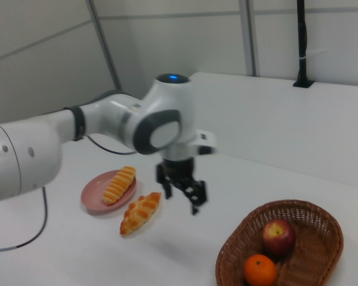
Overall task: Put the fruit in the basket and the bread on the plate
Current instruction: 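Move to the braided bread roll and grasp it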
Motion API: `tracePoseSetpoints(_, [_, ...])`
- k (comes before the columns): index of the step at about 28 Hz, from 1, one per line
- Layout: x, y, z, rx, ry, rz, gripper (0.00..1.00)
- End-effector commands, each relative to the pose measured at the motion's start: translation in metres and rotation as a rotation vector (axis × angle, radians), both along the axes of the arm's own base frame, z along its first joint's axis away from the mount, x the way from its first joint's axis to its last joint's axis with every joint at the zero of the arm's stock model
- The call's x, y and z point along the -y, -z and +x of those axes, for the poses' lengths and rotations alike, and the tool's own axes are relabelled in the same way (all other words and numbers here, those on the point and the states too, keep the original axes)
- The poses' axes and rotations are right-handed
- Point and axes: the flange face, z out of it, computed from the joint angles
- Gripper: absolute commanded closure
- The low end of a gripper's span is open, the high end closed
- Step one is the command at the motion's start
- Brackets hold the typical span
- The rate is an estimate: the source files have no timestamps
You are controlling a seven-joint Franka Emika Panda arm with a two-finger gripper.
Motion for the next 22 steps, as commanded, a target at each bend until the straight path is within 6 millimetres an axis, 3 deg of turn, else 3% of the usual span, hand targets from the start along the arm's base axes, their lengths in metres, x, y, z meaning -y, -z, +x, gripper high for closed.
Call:
tracePoseSetpoints(1, [-0.075,0.012,-0.007,-0.030,-0.016,-0.002,0.00])
tracePoseSetpoints(2, [-0.100,0.020,-0.008,-0.028,-0.026,-0.007,0.00])
tracePoseSetpoints(8, [-0.168,0.047,-0.012,-0.005,-0.054,-0.025,0.00])
tracePoseSetpoints(12, [-0.179,0.064,-0.009,0.015,-0.067,-0.035,0.00])
tracePoseSetpoints(17, [-0.208,0.101,-0.006,0.059,-0.092,-0.127,0.00])
tracePoseSetpoints(22, [-0.212,0.113,-0.007,0.066,-0.085,-0.158,0.00])
